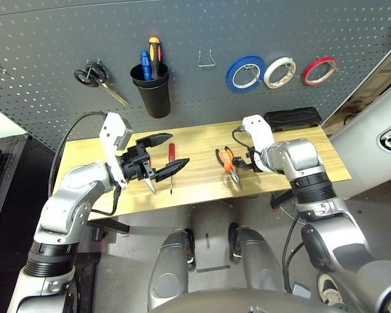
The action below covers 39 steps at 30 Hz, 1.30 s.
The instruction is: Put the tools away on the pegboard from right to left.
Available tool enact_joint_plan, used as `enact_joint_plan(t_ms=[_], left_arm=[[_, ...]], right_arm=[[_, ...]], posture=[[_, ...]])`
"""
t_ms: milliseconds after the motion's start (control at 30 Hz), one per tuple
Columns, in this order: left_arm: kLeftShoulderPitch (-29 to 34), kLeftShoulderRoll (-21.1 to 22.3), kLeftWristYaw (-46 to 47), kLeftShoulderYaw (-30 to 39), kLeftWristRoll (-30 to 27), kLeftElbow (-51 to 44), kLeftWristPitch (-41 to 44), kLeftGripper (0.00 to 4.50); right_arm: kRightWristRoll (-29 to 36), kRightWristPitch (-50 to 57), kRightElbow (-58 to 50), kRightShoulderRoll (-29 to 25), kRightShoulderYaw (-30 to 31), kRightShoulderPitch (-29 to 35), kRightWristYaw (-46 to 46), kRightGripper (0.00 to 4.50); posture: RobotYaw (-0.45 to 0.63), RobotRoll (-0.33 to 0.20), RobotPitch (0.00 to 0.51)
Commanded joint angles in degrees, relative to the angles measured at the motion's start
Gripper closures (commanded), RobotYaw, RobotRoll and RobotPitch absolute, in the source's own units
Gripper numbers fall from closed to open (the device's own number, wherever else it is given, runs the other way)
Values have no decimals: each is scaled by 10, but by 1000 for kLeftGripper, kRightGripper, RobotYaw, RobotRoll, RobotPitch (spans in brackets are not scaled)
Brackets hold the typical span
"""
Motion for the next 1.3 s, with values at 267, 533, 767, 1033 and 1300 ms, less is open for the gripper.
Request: enact_joint_plan(t_ms=[267, 533, 767, 1033, 1300], left_arm=[[44, 27, -7, 2, -16, -42, 27, 0], [72, 31, 2, 7, -32, -77, 45, 0], [93, 28, 17, 10, -43, -105, 56, 0], [104, 26, 36, 6, -54, -128, 65, 0], [106, 21, 51, 6, -59, -136, 65, 0]], right_arm=[[0, -76, 117, 30, -22, -39, -33, 43], [-4, -122, 187, 34, -16, -69, -31, 43], [-10, -157, 235, 38, -17, -78, -40, 43], [-18, -204, 301, 48, -9, -95, -38, 43], [-20, -279, 394, 58, -20, -117, -56, 43]], posture=[[-12, 0, 240], [14, 0, 275], [41, 0, 284], [58, 0, 283], [80, 0, 275]])
